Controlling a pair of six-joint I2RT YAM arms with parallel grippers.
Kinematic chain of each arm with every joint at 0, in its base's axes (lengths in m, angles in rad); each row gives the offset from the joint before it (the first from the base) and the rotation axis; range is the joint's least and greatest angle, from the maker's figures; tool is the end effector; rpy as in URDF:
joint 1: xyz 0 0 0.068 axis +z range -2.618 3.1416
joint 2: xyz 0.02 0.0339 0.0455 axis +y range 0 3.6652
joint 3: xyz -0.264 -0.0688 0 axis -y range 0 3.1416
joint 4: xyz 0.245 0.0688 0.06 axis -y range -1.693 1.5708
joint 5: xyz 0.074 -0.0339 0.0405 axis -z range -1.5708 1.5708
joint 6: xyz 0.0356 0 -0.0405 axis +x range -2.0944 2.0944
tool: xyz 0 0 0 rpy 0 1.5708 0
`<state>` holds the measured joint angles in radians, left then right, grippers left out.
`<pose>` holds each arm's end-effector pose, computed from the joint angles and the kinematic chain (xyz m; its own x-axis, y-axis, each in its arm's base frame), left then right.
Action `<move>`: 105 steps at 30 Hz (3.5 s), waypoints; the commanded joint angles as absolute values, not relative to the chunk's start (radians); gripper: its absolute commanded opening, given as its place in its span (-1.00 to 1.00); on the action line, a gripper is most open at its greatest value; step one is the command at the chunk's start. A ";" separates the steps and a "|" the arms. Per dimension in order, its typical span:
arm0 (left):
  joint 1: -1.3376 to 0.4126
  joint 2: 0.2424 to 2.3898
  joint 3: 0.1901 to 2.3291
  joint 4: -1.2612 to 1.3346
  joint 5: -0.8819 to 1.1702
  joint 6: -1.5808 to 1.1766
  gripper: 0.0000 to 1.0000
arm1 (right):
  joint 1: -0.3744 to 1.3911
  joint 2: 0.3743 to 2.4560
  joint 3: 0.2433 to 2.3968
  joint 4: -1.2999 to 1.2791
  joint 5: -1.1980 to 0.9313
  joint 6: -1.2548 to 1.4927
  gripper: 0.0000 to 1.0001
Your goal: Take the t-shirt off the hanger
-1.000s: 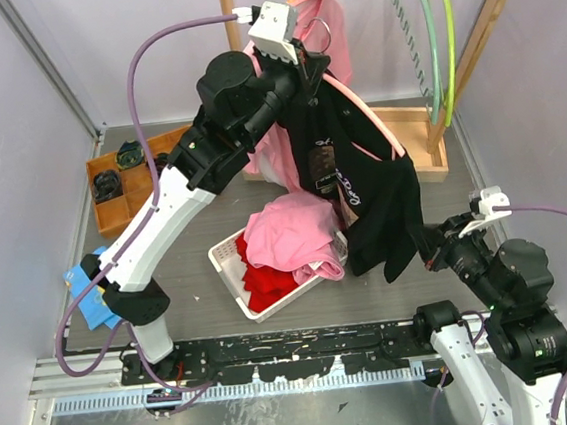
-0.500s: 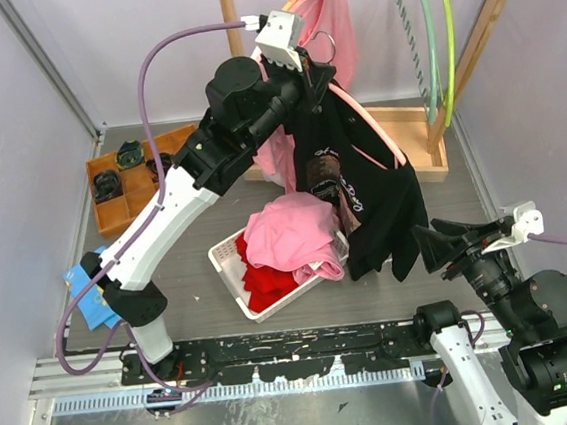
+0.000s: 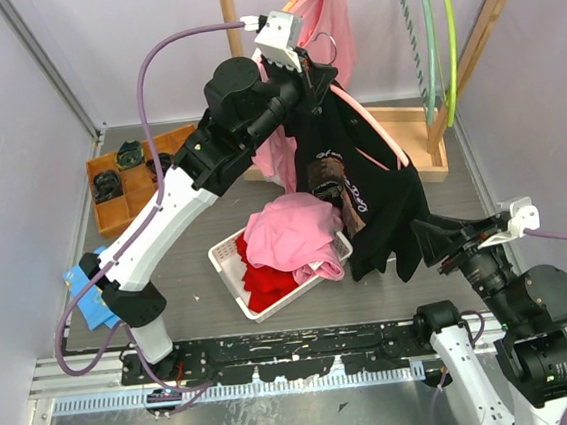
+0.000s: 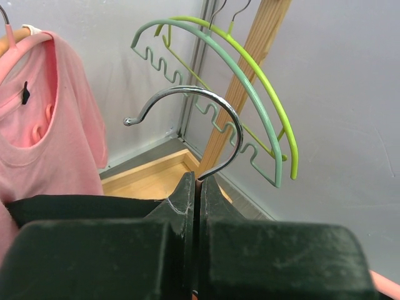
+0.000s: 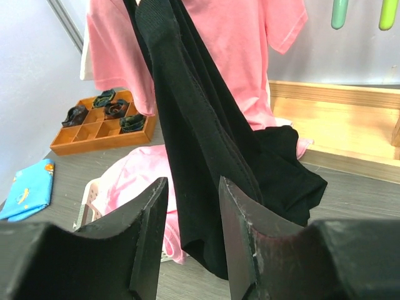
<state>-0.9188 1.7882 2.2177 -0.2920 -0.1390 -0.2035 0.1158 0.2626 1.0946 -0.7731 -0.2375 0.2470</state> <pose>0.2363 -0.3014 0.5428 -0.0608 -0.2502 -0.9663 0.7062 0.6733 -0.2188 -0.0068 0.0076 0.4100 -0.0278 0.2360 -0.9714 -0.3494 0.9081 0.2306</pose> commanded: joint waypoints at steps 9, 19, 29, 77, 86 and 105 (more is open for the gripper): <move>-0.914 1.701 2.219 -0.194 -0.105 -0.241 -1.00 | 0.113 0.289 1.067 -0.695 -0.206 0.261 -0.52; -0.913 1.679 2.223 -0.196 -0.097 -0.249 -1.00 | 0.113 0.273 1.064 -0.713 -0.163 0.281 -0.99; -0.913 1.691 2.228 -0.210 -0.098 -0.249 -1.00 | 0.114 0.250 1.127 -0.723 -0.185 0.263 -0.28; -0.913 1.736 2.373 -0.251 -0.109 -0.276 -1.00 | 0.112 0.240 0.974 -0.948 -0.028 0.492 -0.99; -0.913 1.744 2.376 -0.248 -0.118 -0.278 -1.00 | 0.111 0.193 0.970 -0.993 -0.026 0.502 -0.99; -0.914 1.758 2.406 -0.237 -0.127 -0.298 -1.00 | 0.111 0.127 0.949 -1.041 -0.022 0.520 -0.99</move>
